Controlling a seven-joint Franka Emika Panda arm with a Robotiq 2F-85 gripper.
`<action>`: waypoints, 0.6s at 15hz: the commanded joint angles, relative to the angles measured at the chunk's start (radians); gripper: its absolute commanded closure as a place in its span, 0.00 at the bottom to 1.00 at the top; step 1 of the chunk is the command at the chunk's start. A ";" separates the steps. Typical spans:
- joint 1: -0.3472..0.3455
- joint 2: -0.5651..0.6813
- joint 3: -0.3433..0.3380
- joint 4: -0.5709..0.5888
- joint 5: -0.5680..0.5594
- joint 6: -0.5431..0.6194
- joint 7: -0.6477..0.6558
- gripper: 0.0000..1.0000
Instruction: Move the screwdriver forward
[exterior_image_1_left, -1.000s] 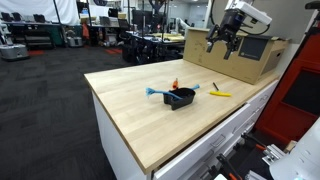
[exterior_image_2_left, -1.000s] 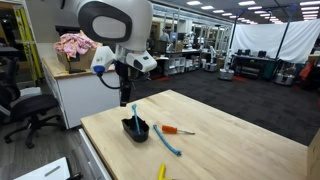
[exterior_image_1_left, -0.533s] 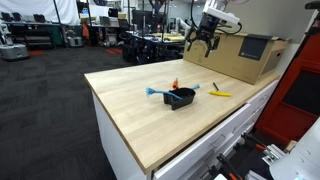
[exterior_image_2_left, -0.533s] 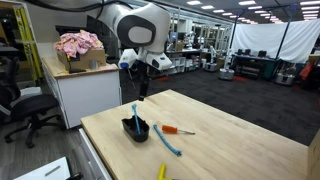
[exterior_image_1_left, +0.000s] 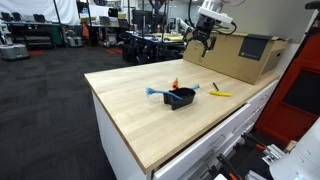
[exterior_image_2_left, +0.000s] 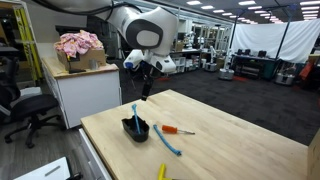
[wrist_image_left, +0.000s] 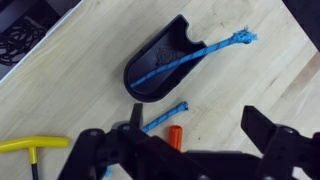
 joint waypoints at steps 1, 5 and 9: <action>-0.018 0.174 -0.027 0.139 0.062 0.021 0.118 0.00; -0.018 0.322 -0.051 0.239 0.111 0.084 0.226 0.00; -0.009 0.433 -0.047 0.315 0.095 0.088 0.245 0.00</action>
